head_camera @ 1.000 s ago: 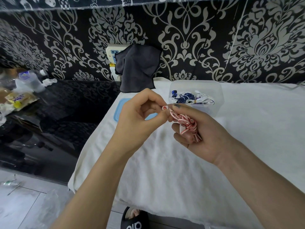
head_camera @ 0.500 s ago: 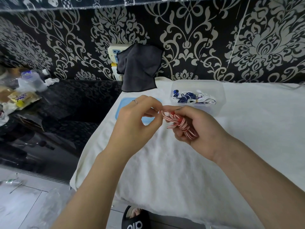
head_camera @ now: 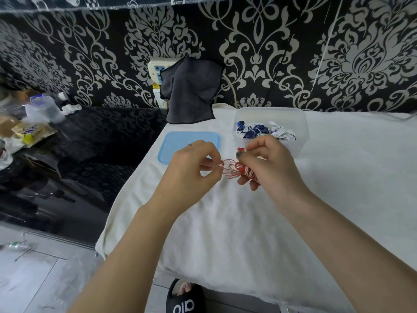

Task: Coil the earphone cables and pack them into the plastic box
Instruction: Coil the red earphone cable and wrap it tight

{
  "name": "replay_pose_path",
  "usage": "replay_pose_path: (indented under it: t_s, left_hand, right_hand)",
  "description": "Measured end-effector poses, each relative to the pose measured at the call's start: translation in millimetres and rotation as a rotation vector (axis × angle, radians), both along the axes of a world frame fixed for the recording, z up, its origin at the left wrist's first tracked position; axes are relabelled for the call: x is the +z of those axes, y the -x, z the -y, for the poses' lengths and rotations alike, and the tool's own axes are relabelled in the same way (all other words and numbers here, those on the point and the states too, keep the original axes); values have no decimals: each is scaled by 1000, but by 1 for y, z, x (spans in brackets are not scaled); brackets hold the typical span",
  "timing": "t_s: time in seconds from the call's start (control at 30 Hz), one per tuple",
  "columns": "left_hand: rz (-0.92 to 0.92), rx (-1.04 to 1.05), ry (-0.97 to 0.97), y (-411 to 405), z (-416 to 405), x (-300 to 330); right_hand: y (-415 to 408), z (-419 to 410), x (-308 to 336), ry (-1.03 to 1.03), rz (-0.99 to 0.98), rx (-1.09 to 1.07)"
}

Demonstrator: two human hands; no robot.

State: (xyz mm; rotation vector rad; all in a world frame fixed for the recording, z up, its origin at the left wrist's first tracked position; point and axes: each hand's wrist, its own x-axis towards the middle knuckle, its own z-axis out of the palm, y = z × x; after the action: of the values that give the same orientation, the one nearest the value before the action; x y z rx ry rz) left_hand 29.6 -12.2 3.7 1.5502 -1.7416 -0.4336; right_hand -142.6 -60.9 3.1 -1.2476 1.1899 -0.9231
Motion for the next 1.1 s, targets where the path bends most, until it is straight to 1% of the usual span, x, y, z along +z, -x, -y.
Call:
replay_pose_path:
  t_s: [0.13, 0.27, 0.37, 0.43, 0.53, 0.63, 0.7, 0.77, 0.83, 0.97, 1.03, 1.1]
  left_hand:
    - [-23, 21, -81, 3, 3, -9]
    - [-90, 70, -142, 2, 6, -16]
    - [-171, 64, -208, -1, 4, -18]
    - [-174, 63, -250, -6, 2, -17]
    - [-73, 149, -242, -23, 1, -21]
    - [102, 376, -216, -49, 0, -28]
    - [252, 513, -294, -65, -3, -33]
    - [344, 572, -435, -77, -8, -37]
    - [339, 554, -502, -85, -12, -42]
    - [271, 475, -466, -87, -14, -48]
    - [246, 480, -448, -85, -13, -49]
    - [260, 485, -421, -81, -10, -51]
  right_hand:
    - [-2, -1, -2, 64, -42, 19]
    - [-5, 0, -3, 49, -12, 64]
    - [-6, 1, -5, 35, 5, 92]
    - [-7, 2, -7, 16, 5, 97]
    - [-7, 3, -10, -5, 0, 95]
    - [-8, 2, -12, -1, -13, 115]
    - [-9, 1, -13, 6, -36, 117]
    - [-11, 1, -15, 19, -59, 115]
    - [-12, 0, -15, 32, -72, 118]
    - [-15, -1, -13, 35, -68, 124]
    - [-15, -2, -11, 45, -71, 132]
    - [-16, -2, -10, 53, -75, 141]
